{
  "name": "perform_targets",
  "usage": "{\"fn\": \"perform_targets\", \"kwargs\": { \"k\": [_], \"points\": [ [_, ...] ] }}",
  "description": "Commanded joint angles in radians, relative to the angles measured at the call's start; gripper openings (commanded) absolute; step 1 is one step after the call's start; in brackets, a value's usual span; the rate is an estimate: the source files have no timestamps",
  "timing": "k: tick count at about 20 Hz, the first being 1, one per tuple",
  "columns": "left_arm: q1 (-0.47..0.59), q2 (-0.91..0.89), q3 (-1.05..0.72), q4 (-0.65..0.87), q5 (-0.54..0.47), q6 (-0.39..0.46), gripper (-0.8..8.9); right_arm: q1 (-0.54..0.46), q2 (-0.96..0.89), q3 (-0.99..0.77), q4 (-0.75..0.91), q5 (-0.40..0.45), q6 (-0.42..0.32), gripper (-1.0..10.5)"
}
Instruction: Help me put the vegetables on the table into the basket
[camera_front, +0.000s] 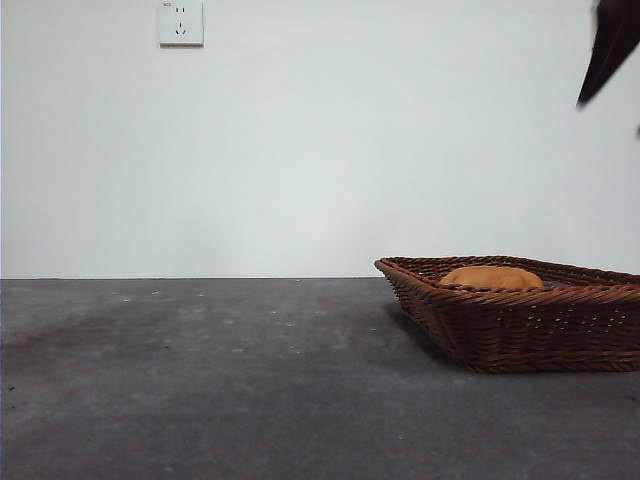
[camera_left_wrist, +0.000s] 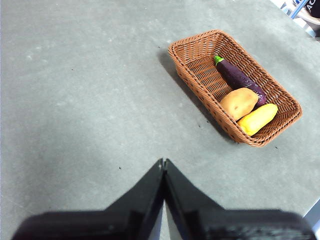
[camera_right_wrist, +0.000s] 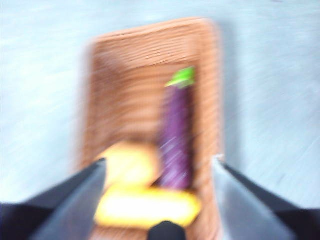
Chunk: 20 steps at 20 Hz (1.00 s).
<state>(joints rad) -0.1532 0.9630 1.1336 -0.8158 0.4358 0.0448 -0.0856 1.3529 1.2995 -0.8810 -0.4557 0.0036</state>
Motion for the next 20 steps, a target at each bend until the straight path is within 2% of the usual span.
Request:
{"fn": "perform_targets", "kwargs": {
  "k": [1, 4, 8, 11, 20],
  "points": [
    [0.002, 0.001, 0.0, 0.002, 0.002, 0.012, -0.06, 0.001, -0.128, 0.001, -0.114, -0.034, -0.045, 1.2],
    [0.002, 0.001, 0.0, 0.002, 0.002, 0.012, -0.06, 0.001, -0.278, 0.001, -0.241, -0.046, -0.093, -0.1],
    [0.001, 0.001, 0.0, 0.002, 0.016, 0.012, -0.06, 0.001, -0.4, 0.001, -0.394, -0.046, -0.138, -0.1],
    [0.001, 0.001, 0.0, 0.002, 0.016, 0.012, -0.06, 0.001, -0.418, 0.001, -0.491, -0.042, -0.163, -0.1],
    [0.002, 0.001, 0.0, 0.001, 0.016, 0.011, -0.05, 0.001, -0.399, 0.0, -0.492, -0.022, -0.163, 0.0]
  ]
}}
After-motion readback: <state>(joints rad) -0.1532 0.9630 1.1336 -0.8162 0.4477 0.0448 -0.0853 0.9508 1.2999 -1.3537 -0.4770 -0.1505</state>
